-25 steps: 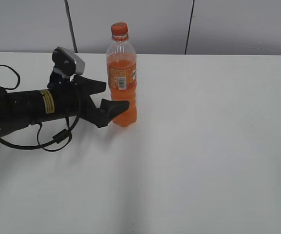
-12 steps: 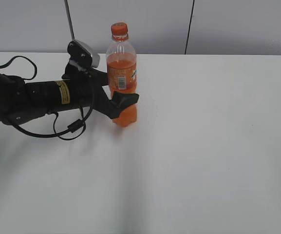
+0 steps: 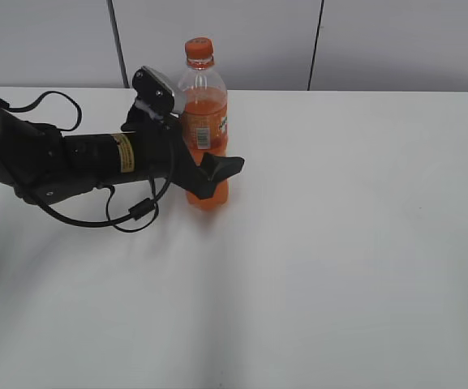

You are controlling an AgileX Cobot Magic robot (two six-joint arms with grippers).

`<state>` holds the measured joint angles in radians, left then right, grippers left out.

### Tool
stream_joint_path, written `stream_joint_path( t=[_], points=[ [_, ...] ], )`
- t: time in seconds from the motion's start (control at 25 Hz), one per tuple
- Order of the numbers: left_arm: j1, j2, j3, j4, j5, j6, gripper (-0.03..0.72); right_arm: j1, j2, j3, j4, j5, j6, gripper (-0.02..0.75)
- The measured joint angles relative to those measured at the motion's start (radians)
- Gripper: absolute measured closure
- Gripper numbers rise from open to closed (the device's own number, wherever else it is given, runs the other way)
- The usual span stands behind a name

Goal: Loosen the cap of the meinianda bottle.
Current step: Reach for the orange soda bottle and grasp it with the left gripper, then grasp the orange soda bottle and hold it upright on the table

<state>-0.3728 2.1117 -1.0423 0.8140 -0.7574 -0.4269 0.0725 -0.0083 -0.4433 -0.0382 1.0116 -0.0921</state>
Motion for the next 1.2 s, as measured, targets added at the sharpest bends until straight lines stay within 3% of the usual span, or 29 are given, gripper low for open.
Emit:
stream_joint_path(
  t=[0.36,0.84,1.2],
  points=[
    [0.0,0.0,0.0,-0.01,0.0,0.0,0.27,0.0,0.0,0.0,0.0,0.001,0.0,0.152],
    [0.0,0.0,0.0,-0.002,-0.01,0.0,0.271,0.0,0.0,0.0,0.0,0.001,0.0,0.152],
    [-0.002,0.015,0.001,0.186,-0.133,-0.06,0.271,0.0,0.0,0.0,0.0,0.0,0.0,0.152]
  ],
)
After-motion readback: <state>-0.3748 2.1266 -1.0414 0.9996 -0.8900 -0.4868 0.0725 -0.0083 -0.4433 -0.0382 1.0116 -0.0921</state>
